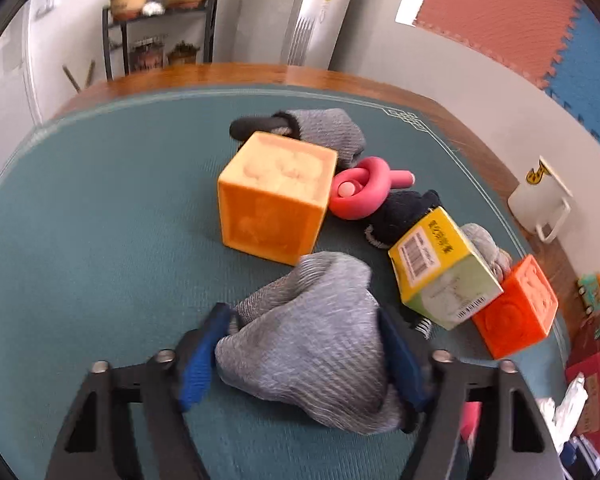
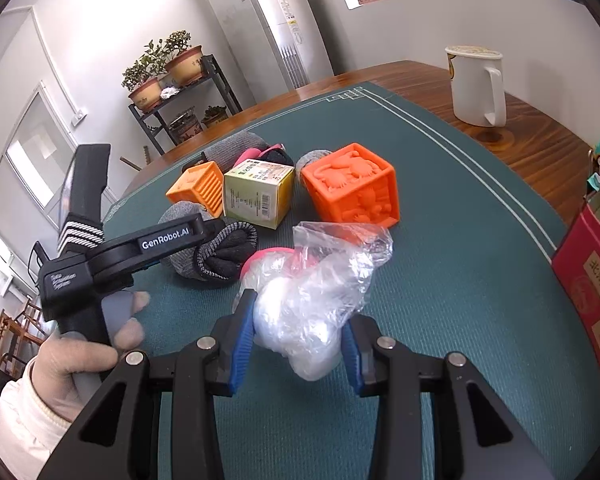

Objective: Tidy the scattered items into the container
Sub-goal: 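Grasp the white plastic bag with the right tool while the left tool grasps the grey sock, then carry both items to the red box and open both tools to drop them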

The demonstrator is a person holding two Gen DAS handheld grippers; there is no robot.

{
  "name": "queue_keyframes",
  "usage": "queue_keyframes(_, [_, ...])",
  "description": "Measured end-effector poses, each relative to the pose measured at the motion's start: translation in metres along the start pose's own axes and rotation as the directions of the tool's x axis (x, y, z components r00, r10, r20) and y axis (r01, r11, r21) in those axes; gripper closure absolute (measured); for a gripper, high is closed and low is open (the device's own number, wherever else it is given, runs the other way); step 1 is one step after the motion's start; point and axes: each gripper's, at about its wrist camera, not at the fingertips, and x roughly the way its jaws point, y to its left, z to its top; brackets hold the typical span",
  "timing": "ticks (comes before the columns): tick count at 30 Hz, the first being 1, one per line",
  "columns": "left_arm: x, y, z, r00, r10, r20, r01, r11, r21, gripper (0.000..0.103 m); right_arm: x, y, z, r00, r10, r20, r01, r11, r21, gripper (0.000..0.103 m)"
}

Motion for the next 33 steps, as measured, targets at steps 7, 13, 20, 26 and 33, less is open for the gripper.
queue_keyframes(7, [-0.03,-0.008,-0.018,0.997,0.043,0.066,-0.045,0.998,0.032,0.049,-0.004,-0.002,0.0,1.0,-0.002,0.023,0.002,1.0,0.006,0.061])
queue_keyframes(13, [-0.083,-0.017,-0.036,0.969,0.144,0.202,-0.162,0.984,0.077,0.049,-0.007,-0.004,0.001,0.999,-0.004,0.042,0.004,1.0,0.012,0.061])
queue_keyframes(20, [-0.129,-0.023,-0.048,0.937,0.191,0.292,-0.228,0.969,0.098,0.049,-0.016,-0.003,0.002,0.996,-0.015,0.084,0.013,1.0,0.02,0.061])
queue_keyframes(26, [-0.137,-0.042,-0.048,0.931,0.186,0.313,-0.234,0.964,0.123,0.049,-0.037,-0.012,0.002,0.987,-0.056,0.148,0.05,0.998,0.041,0.061])
queue_keyframes(33, [-0.139,-0.084,-0.05,0.932,0.141,0.335,-0.209,0.962,0.177,0.048,-0.101,-0.054,-0.002,0.956,-0.155,0.25,0.132,0.986,0.106,0.06])
